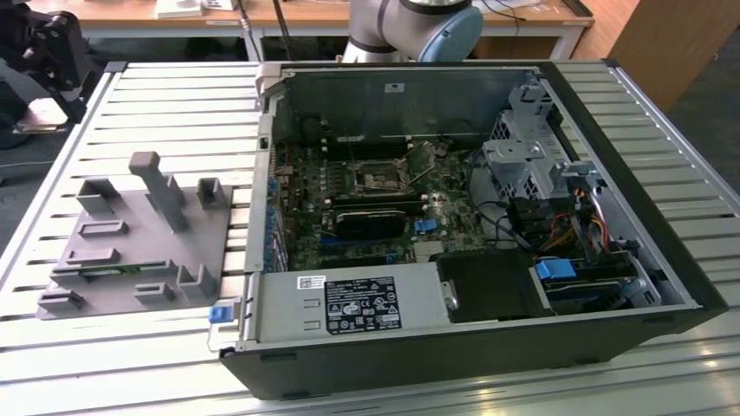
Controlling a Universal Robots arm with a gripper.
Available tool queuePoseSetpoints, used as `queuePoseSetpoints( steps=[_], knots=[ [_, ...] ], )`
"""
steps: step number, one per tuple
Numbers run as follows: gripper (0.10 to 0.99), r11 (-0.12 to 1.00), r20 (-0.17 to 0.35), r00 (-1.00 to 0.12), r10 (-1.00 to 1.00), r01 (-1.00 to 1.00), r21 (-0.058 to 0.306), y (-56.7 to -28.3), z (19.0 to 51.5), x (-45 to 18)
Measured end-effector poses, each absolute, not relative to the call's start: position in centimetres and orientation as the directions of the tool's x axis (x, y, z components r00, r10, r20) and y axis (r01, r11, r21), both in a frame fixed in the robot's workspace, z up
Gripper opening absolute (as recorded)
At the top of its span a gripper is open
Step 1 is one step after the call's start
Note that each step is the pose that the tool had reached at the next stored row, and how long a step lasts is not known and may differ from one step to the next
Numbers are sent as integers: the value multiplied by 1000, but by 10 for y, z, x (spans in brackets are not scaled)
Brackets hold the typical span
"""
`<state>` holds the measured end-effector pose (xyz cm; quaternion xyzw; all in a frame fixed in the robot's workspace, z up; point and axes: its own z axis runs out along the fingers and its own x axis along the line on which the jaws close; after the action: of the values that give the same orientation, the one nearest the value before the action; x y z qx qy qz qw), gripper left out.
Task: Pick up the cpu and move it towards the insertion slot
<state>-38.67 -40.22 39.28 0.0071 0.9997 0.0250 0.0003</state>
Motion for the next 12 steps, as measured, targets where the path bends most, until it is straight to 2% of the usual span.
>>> queuePoseSetpoints(
  steps=[12],
  knots=[
    [545,999,0,-1000,14,14,50,-402,393,-377]
  ],
)
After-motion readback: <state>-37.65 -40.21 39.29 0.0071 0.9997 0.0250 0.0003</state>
